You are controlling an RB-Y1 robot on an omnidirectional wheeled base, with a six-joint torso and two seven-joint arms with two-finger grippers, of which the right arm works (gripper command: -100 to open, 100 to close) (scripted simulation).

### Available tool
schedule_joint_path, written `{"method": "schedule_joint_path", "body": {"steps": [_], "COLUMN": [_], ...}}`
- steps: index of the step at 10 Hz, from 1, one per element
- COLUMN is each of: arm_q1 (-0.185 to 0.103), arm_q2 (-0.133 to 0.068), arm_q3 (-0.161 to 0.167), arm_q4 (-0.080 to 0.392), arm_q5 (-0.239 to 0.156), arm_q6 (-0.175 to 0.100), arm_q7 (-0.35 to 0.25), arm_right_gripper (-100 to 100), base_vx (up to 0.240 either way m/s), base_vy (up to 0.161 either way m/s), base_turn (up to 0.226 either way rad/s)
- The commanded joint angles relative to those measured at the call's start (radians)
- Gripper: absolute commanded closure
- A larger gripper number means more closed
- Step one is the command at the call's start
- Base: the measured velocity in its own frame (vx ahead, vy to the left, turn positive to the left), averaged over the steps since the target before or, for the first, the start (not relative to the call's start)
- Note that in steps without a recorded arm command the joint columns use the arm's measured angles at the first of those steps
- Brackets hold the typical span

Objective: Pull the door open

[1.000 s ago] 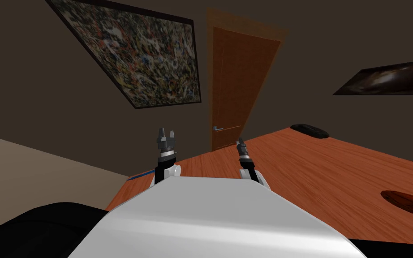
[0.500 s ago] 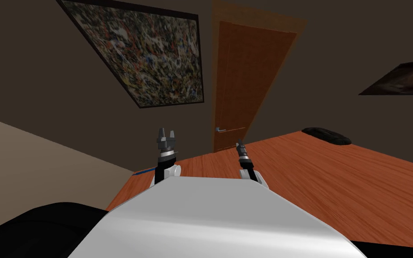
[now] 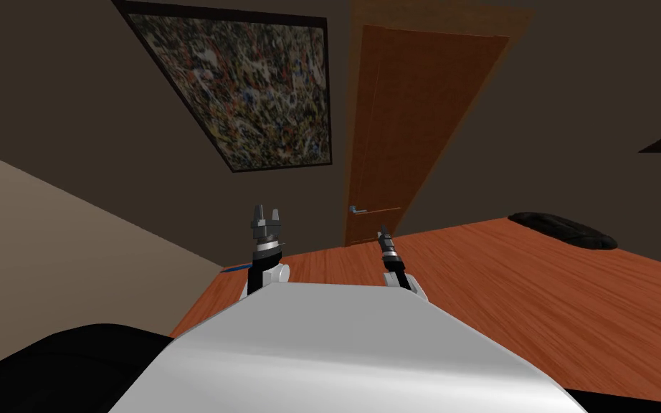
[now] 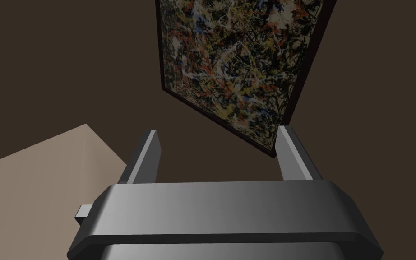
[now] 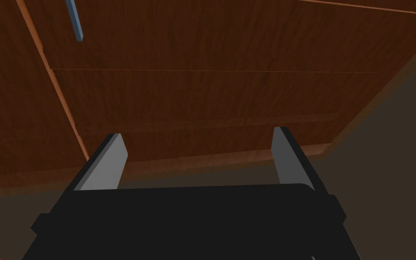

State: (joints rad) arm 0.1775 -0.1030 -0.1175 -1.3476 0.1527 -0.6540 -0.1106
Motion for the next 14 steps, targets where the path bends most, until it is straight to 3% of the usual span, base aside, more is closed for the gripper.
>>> {"method": "schedule_joint_path", "body": {"steps": [1, 4, 5, 7, 8, 14], "arm_q1": [-0.012, -0.041, -0.041, -0.070, -0.070, -0.135], "arm_q2": [-0.004, -0.009, -0.009, -0.015, -0.015, -0.026], "arm_q3": [-0.005, -0.020, -0.020, -0.034, -0.034, -0.066], "arm_q4": [0.037, 0.114, 0.120, 0.190, 0.199, 0.382], "arm_q5": [0.001, 0.005, 0.005, 0.009, 0.009, 0.018], "arm_q6": [-0.006, -0.027, -0.027, -0.047, -0.047, -0.094], "arm_q7": [-0.008, -0.026, -0.026, -0.044, -0.044, -0.085], "arm_right_gripper": [-100, -100, -100, -100, -100, -100], "base_vx": [0.053, 0.049, 0.040, 0.056, 0.055, 0.059], "base_vy": [-0.025, -0.021, -0.024, -0.031, -0.028, -0.039], "base_turn": [0.056, 0.097, 0.072, 0.143, 0.067, 0.122]}}
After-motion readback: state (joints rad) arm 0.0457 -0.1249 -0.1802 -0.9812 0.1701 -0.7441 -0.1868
